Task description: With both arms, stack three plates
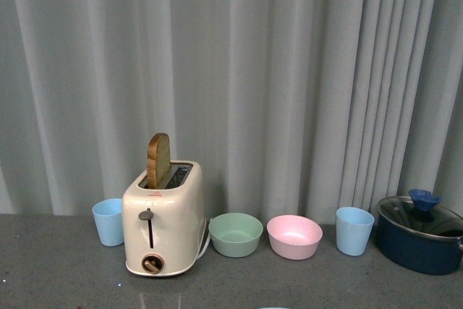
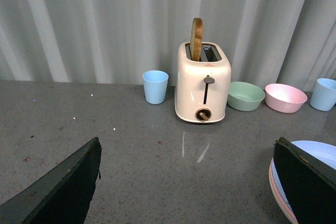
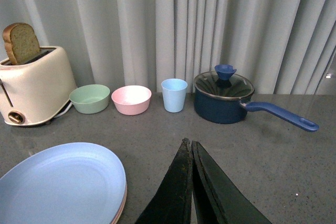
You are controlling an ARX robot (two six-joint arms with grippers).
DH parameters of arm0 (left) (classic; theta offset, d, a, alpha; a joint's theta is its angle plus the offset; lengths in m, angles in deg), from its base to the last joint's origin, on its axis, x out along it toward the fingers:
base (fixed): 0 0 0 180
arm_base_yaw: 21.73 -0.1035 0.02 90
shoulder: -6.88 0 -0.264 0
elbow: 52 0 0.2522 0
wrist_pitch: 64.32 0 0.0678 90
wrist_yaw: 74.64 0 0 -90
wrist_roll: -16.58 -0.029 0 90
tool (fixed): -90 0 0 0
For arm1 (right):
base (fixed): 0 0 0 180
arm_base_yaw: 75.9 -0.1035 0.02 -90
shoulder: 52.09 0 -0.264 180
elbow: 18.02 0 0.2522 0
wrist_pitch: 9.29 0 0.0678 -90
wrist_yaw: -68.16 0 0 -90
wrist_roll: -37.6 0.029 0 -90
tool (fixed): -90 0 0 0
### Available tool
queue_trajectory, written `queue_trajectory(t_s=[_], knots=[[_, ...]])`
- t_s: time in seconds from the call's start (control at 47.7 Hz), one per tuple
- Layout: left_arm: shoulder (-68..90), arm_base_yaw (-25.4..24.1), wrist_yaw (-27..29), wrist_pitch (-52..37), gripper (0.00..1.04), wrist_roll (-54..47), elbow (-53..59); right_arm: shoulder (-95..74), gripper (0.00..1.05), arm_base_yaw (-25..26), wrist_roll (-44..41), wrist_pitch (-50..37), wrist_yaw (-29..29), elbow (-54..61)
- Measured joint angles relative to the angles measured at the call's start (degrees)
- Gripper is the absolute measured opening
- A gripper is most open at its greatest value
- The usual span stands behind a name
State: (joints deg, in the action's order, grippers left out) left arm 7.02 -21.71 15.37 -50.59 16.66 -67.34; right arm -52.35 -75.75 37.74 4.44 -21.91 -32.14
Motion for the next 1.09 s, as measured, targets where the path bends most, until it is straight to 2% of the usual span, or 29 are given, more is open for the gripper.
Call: queue_trajectory(t_s=[0.063, 0.399, 0.524, 0.608, 1.091], knots=[[-0.04, 0.00, 0.00, 0.00, 0.98, 0.00, 0.00, 0.00, 0.05, 0.00, -0.11, 0.00, 0.02, 0.00], [-0.04, 0.00, 0.00, 0.00, 0.98, 0.00, 0.00, 0.00, 0.79, 0.00, -0.11, 0.00, 0.02, 0.00], [-0.04, 0.00, 0.02, 0.00, 0.98, 0.00, 0.00, 0.00, 0.99, 0.00, -0.09, 0.00, 0.00, 0.00], [-0.04, 0.00, 0.00, 0.00, 0.98, 0.00, 0.00, 0.00, 0.97, 0.00, -0.07, 0.00, 0.02, 0.00], [-0.04, 0.00, 0.00, 0.00, 0.98, 0.00, 0.00, 0.00, 0.97, 0.00, -0.07, 0.00, 0.02, 0.00]])
